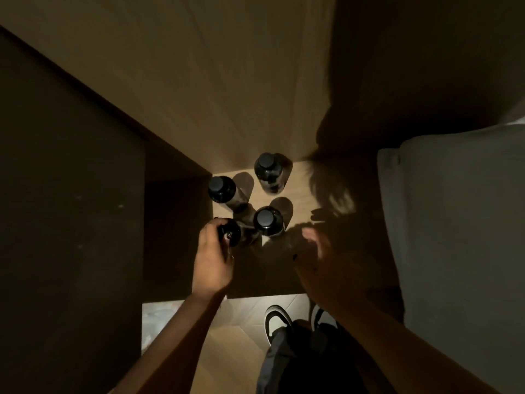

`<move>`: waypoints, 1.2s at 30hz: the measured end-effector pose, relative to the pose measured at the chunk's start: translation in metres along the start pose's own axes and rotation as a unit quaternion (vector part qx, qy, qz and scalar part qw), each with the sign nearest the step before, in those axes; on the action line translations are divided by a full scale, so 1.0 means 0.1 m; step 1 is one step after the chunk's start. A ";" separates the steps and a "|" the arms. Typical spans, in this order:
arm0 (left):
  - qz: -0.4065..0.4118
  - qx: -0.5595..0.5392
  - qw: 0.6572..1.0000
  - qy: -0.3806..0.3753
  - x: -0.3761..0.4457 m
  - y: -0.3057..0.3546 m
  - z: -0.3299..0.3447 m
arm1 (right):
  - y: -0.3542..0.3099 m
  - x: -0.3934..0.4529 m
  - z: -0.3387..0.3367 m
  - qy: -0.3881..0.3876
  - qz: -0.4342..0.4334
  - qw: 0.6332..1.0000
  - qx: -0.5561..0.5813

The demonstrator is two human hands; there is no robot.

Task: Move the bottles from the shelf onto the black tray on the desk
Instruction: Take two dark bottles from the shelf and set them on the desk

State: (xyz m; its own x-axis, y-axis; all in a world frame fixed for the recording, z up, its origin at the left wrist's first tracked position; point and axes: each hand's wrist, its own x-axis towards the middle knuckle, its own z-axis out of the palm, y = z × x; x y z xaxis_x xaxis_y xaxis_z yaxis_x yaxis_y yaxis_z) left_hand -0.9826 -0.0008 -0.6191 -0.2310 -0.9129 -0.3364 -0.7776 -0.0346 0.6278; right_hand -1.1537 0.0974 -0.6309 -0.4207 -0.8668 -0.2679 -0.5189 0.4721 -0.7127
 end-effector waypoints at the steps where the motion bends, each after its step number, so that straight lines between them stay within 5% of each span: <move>1: -0.008 -0.006 1.000 0.010 -0.03 -0.01 -0.07 | -0.06 -0.01 -0.01 0.030 -0.003 0.999 0.040; 4: -0.004 0.037 0.999 0.009 -0.17 0.03 -0.30 | -0.23 -0.02 -0.04 0.084 -0.083 0.991 0.068; 11: 0.061 0.044 0.997 -0.010 -0.65 0.37 -0.75 | -0.55 -0.18 0.05 -0.177 -0.179 0.964 0.089; 16: 0.045 -0.089 0.995 -0.016 -0.80 0.67 -0.69 | -0.43 -0.24 0.09 -0.166 -0.160 0.970 0.083; 20: 0.076 -0.155 0.984 -0.040 -0.87 0.79 -0.52 | -0.23 -0.23 0.01 -0.079 -0.176 0.980 0.043; 27: -0.041 -0.249 0.964 0.084 -0.48 0.64 -0.11 | 0.11 -0.22 -0.33 -0.070 0.084 0.974 0.199; 33: -0.123 -0.234 0.964 -0.037 0.13 0.51 0.62 | 0.28 -0.21 -0.61 0.017 0.168 0.940 0.297; 36: -0.132 -0.240 0.961 -0.028 0.28 0.52 0.83 | 0.32 -0.18 -0.64 0.013 0.177 0.936 0.305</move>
State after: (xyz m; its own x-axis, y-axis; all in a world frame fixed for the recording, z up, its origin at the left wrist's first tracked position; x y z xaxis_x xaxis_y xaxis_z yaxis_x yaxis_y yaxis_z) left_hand -1.0784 0.0052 -0.6544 -0.1045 -0.8235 -0.5576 -0.4575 -0.4581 0.7621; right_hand -1.2106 0.1386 -0.6074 -0.5084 -0.6652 -0.5468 0.1737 0.5427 -0.8218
